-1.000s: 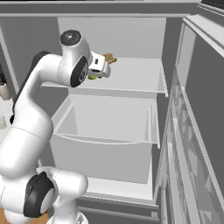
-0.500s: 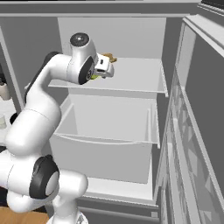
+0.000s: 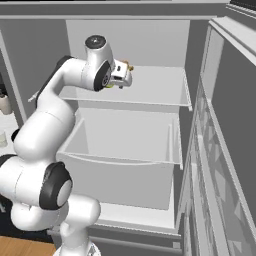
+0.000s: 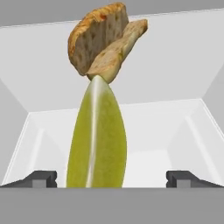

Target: Grab a lemon wedge from the fridge and one ice cube from the ice bowl, and put them in the glass of lemonade.

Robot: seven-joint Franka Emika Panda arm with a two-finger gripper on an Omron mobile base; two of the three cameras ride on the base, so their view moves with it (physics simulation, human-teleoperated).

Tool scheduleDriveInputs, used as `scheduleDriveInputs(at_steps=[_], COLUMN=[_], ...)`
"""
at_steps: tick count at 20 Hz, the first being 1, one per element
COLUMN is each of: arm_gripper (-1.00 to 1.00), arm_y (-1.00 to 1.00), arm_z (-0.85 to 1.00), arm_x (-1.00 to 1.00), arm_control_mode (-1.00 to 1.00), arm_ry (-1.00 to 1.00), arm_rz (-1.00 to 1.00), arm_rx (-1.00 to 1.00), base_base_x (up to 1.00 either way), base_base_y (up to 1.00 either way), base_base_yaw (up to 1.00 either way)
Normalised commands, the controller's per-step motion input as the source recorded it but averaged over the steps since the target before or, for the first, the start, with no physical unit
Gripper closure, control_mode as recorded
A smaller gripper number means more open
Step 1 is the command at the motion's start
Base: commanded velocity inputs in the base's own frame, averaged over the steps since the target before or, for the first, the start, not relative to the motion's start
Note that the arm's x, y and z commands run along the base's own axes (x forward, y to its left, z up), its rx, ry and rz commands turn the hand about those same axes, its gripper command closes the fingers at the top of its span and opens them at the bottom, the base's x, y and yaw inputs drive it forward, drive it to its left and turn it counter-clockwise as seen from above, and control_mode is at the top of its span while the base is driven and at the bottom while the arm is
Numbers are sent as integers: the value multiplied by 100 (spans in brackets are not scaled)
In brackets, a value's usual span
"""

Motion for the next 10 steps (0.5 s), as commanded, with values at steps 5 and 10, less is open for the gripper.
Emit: scheduleDriveInputs(at_steps=[5,10], arm_gripper=[100,100], arm_y=[8,4], arm_z=[-26,-32], arm_x=[14,10], arm_control_mode=[-100,-100], arm_ry=[7,4], arm_rz=[0,0], arm_rx=[0,0], base_base_x=[0,0], base_base_y=[0,0], base_base_yaw=[0,0])
